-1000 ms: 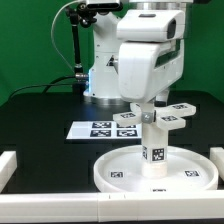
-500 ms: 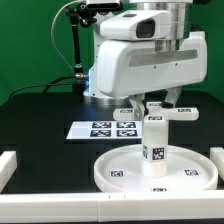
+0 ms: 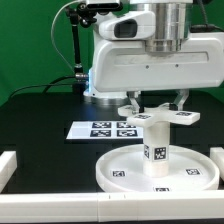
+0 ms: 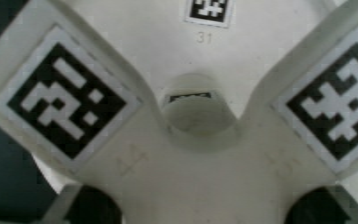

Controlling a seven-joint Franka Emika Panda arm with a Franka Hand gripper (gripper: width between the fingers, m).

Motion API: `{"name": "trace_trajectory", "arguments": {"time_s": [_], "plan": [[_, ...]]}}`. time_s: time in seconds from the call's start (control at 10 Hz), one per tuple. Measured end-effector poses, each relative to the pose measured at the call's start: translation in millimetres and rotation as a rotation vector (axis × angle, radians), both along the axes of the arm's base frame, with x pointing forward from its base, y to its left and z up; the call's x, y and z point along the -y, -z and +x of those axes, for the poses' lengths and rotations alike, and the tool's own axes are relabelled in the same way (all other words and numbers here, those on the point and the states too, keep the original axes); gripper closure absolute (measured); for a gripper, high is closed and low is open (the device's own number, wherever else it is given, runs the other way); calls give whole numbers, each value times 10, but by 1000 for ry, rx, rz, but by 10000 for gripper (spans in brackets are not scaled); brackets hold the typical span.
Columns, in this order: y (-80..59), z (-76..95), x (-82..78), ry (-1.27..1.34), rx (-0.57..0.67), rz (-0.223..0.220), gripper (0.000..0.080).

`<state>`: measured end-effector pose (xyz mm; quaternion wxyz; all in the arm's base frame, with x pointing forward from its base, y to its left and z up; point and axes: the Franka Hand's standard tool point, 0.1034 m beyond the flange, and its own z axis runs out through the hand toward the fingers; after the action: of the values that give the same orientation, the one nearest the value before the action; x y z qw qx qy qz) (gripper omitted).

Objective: Assemble round table

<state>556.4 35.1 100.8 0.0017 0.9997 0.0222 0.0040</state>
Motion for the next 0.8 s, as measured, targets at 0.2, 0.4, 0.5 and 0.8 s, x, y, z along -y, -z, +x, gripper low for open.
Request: {"name": "trace_trajectory", "arguments": {"time_s": [0.2,0.4,0.5,0.8], "plan": [[4,-9,-16,238,2,26,354],[3,-3,-41,369,5,39,354],[4,-3,-43,404,3,42,354],[5,-3,-47,583,-3,59,354]]}}
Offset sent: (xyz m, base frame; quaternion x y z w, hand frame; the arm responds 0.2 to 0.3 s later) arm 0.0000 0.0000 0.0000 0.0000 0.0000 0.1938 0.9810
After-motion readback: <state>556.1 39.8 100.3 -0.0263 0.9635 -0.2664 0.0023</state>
